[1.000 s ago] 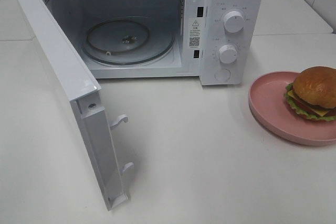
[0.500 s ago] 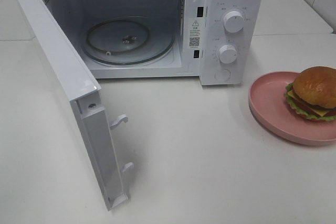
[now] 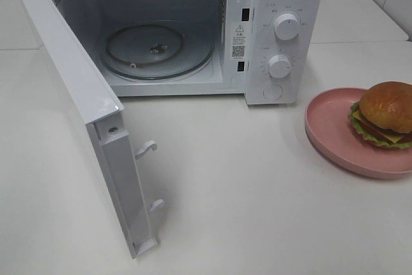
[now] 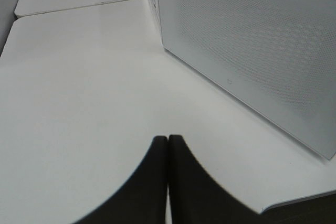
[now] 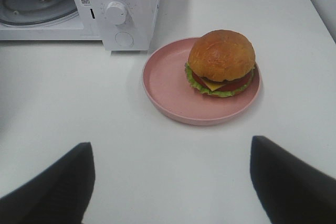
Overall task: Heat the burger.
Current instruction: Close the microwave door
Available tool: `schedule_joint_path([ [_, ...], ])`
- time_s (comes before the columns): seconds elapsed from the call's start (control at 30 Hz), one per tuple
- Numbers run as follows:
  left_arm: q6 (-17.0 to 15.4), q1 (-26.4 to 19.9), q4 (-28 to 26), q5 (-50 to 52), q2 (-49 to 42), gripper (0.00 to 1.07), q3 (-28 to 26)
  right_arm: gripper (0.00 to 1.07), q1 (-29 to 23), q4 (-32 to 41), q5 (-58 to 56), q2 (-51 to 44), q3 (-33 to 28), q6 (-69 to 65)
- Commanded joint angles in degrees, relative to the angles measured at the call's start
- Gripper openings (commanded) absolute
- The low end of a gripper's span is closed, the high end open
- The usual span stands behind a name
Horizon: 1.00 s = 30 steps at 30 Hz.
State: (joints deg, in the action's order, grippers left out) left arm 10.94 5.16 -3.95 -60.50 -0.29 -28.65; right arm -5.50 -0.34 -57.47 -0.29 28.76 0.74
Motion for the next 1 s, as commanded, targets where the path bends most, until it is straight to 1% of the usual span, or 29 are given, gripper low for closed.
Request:
schedule_joint_path([
  [0.03,-0.34,-0.11,-0.57,1.6,-1.09,0.0,-0.52,0.76,0.17,0.34,0.06,-1.38,-0.23,0.52],
  [0.13,0.17,-0.11,-0.4,4.53,-0.8,0.0,-1.49,0.76,0.17,0.34,0.06,-1.38,-0.23,0.52],
  [0.17,1.03,-0.11,-0.63,8.94,0.06,0.0,-1.55,0.76,0.17,0.34,0.06,-1.38,-0.23,0.52],
  [0.2,1.03,-0.11,-0.63,8.94,0.06,0.0,-1.55,0.76,0.17,0.34,0.06,-1.38,-0.23,0.52],
  [0.23,1.49,-0.11,-0.8,11.57,0.74,0.0,-1.55,0.76,0.17,0.34,0.06,-1.38,-0.23,0.52],
  [0.27,2.35,-0.11,-1.09,16.39,2.75,0.0,-1.49,0.76,0.17,0.34,0.06,-1.38,-0.23,0.52],
  [0.3,2.35,-0.11,-1.09,16.39,2.75,0.0,-1.49,0.76,0.17,0.34,0.06,-1.38,-0.23,0.52],
  [0.37,2.69,-0.11,-1.09,21.6,7.62,0.0,-0.97,0.76,0.17,0.34,0.06,-1.38,-0.23,0.52],
  [0.4,2.69,-0.11,-1.09,21.6,7.62,0.0,-0.97,0.76,0.17,0.34,0.06,-1.38,-0.23,0.52],
  [0.43,2.69,-0.11,-1.89,24.01,11.8,0.0,-0.8,0.76,0.17,0.34,0.06,-1.38,-0.23,0.52],
  [0.47,2.69,-0.11,-2.69,25.04,13.87,0.0,-0.8,0.76,0.17,0.34,0.06,-1.38,-0.23,0.52],
  [0.5,2.69,-0.11,-2.69,25.04,13.87,0.0,-0.8,0.76,0.17,0.34,0.06,-1.38,-0.23,0.52],
  [0.53,2.75,-0.11,-4.13,28.3,19.31,0.0,-0.8,0.76,0.17,0.34,0.06,-1.38,-0.23,0.52],
  [0.57,2.75,-0.11,-4.13,28.3,19.31,0.0,-0.8,0.76,0.17,0.34,0.06,-1.38,-0.23,0.52],
  [0.6,3.9,-0.06,-5.9,32.37,25.15,0.0,-0.8,0.76,0.17,0.34,0.06,-1.38,-0.23,0.52],
  [0.63,4.87,-0.06,-6.76,34.15,27.5,0.0,-0.8,0.76,0.17,0.34,0.06,-1.38,-0.23,0.52],
  [0.67,4.87,-0.06,-6.76,34.15,27.5,0.0,-0.8,0.76,0.17,0.34,0.06,-1.38,-0.23,0.52],
  [0.7,7.79,-0.06,-9.57,38.16,32.83,0.0,-0.92,0.76,0.17,0.34,0.06,-1.38,-0.23,0.52],
  [0.73,9.85,-0.06,-11.34,40.57,35.64,0.0,-0.92,0.76,0.17,0.34,0.06,-1.38,-0.23,0.52],
  [0.77,9.85,-0.06,-11.34,40.57,35.64,0.0,-0.92,0.76,0.17,0.34,0.06,-1.38,-0.23,0.52],
  [0.8,14.27,-0.06,-15.24,45.09,41.2,0.0,-0.92,0.76,0.17,0.34,0.06,-1.38,-0.23,0.52],
  [0.83,14.27,-0.06,-15.24,45.09,41.2,0.0,-0.92,0.76,0.17,0.34,0.06,-1.38,-0.23,0.52],
  [0.87,17.99,-0.06,-18.91,49.05,45.95,0.0,-0.92,0.76,0.17,0.34,0.06,-1.38,-0.23,0.52],
  [0.9,19.77,0.11,-20.74,51.05,48.47,0.0,-0.92,0.76,0.17,0.34,0.06,-1.38,-0.23,0.52],
  [0.93,19.77,0.11,-20.74,51.05,48.47,0.0,-0.92,0.76,0.17,0.34,0.06,-1.38,-0.23,0.52],
  [0.97,22.52,1.32,-23.09,54.32,52.71,0.0,-0.92,0.76,0.17,0.34,0.06,-1.38,-0.23,0.52],
  [1.0,23.66,2.41,-23.66,55.98,55.0,0.0,-0.92,0.76,0.17,0.34,0.06,-1.38,-0.23,0.52],
])
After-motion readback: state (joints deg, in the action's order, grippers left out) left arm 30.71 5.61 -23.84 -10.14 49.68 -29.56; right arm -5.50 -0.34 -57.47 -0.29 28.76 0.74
